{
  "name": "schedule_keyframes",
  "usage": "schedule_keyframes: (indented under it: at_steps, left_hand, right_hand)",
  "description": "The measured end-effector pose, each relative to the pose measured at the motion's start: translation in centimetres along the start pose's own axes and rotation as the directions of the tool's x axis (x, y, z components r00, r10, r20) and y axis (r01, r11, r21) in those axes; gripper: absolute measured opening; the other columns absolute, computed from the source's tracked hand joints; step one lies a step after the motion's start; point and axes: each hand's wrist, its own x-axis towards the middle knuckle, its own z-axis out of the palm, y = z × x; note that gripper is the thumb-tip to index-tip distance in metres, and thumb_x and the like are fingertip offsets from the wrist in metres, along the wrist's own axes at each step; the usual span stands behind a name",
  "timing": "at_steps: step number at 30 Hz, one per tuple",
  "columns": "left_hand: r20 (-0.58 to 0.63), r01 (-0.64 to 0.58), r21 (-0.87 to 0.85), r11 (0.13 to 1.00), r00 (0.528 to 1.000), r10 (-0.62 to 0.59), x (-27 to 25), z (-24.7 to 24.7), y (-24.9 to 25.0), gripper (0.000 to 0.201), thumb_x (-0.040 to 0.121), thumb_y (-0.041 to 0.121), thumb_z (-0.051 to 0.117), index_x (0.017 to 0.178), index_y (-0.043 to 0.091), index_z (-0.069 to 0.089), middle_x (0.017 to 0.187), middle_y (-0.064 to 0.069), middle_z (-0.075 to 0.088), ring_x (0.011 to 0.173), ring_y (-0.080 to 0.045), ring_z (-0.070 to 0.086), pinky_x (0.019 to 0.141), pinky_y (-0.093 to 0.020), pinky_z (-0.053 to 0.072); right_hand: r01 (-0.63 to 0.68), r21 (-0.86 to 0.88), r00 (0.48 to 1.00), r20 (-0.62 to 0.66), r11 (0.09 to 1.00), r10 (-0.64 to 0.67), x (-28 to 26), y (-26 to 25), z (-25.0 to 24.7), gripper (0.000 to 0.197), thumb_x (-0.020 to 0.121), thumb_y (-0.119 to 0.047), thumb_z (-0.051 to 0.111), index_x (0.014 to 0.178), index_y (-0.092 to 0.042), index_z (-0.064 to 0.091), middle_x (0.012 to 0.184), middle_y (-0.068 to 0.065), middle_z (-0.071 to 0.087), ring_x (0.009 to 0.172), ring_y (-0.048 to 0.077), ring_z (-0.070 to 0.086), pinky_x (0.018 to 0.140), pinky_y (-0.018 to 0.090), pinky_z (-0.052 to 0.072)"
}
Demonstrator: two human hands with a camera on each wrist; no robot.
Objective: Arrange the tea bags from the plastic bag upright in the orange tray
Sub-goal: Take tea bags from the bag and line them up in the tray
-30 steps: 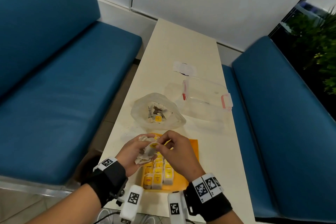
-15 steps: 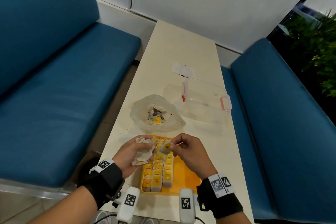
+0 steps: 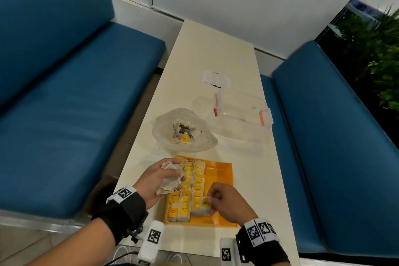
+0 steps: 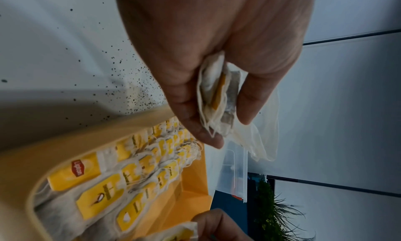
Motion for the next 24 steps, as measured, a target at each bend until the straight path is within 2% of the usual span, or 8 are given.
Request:
schedule_keyframes:
  at_steps: [4, 8, 12, 15, 18, 20, 24]
  left_hand:
    - [0.006, -0.003, 0.016, 1.0, 1.0, 0.003, 0.0, 0.3, -0.2, 0.04, 0.087, -0.007, 0.066, 0.125, -0.001, 0.057, 0.1, -0.028, 0.062, 0.079, -0.033, 0.067, 0.058, -0.035, 0.057]
    - [-0.006, -0.003, 0.042, 0.999, 1.0, 0.003, 0.0, 0.4, -0.4, 0.04, 0.086, -0.007, 0.066, 0.124, -0.002, 0.058, 0.104, -0.028, 0.061, 0.077, -0.031, 0.068, 0.057, -0.035, 0.057]
    - [-0.02, 0.0, 0.046, 0.999, 1.0, 0.001, 0.1, 0.4, -0.6, 0.039, 0.085, -0.008, 0.067, 0.123, -0.002, 0.059, 0.106, -0.028, 0.062, 0.084, -0.035, 0.068, 0.06, -0.036, 0.058]
    - [-0.027, 0.004, 0.047, 0.999, 1.0, -0.003, 0.1, 0.3, -0.7, 0.038, 0.084, -0.008, 0.068, 0.121, -0.001, 0.06, 0.108, -0.028, 0.062, 0.088, -0.036, 0.068, 0.063, -0.038, 0.058]
    - [-0.034, 0.012, 0.056, 0.998, 0.999, -0.01, 0.2, 0.3, -0.7, 0.037, 0.085, -0.007, 0.068, 0.121, 0.0, 0.061, 0.111, -0.027, 0.062, 0.092, -0.038, 0.068, 0.065, -0.04, 0.058]
    - [-0.034, 0.017, 0.066, 0.998, 0.999, -0.015, 0.3, 0.3, -0.7, 0.035, 0.087, -0.006, 0.067, 0.121, 0.0, 0.061, 0.111, -0.027, 0.063, 0.093, -0.038, 0.068, 0.064, -0.039, 0.058]
    - [-0.032, 0.025, 0.093, 0.995, 0.999, -0.022, 0.3, 0.3, -0.6, 0.031, 0.091, -0.001, 0.063, 0.122, 0.0, 0.061, 0.109, -0.027, 0.064, 0.095, -0.039, 0.068, 0.062, -0.037, 0.057]
  right_hand:
    - [-0.05, -0.037, 0.997, 0.05, 0.998, 0.052, 0.3, 0.8, 1.2, 0.007, 0.093, -0.016, 0.061, 0.088, -0.021, 0.06, 0.068, 0.003, 0.071, 0.05, 0.004, 0.059, 0.051, 0.023, 0.042]
    - [-0.089, -0.067, 0.995, 0.047, 0.994, 0.093, 0.9, 0.8, 2.5, 0.014, 0.092, -0.015, 0.063, 0.084, -0.025, 0.058, 0.063, -0.004, 0.067, 0.049, -0.001, 0.061, 0.052, 0.024, 0.046]
    - [-0.108, -0.068, 0.994, -0.01, 0.992, 0.107, 1.6, 1.2, 3.5, 0.015, 0.089, -0.013, 0.064, 0.081, -0.024, 0.058, 0.074, -0.004, 0.065, 0.067, 0.015, 0.073, 0.062, 0.033, 0.057]
    - [-0.112, -0.081, 0.992, -0.065, 0.99, 0.107, 1.8, 1.3, 4.1, 0.009, 0.086, -0.016, 0.064, 0.082, -0.023, 0.06, 0.079, -0.002, 0.067, 0.07, 0.017, 0.072, 0.069, 0.039, 0.061]
    - [-0.118, -0.072, 0.989, -0.099, 0.99, 0.111, 1.9, 1.5, 4.7, 0.009, 0.084, -0.018, 0.063, 0.079, -0.024, 0.058, 0.079, -0.001, 0.067, 0.07, 0.019, 0.071, 0.071, 0.044, 0.06]
    - [-0.126, -0.063, 0.987, -0.113, 0.99, 0.118, 1.9, 1.4, 5.1, 0.012, 0.084, -0.018, 0.062, 0.078, -0.025, 0.056, 0.079, -0.001, 0.067, 0.071, 0.019, 0.071, 0.071, 0.044, 0.06]
    - [-0.125, -0.078, 0.981, -0.156, 0.989, 0.111, 1.9, 1.3, 5.3, 0.014, 0.087, -0.018, 0.064, 0.079, -0.026, 0.055, 0.078, -0.006, 0.061, 0.071, 0.015, 0.062, 0.07, 0.038, 0.058]
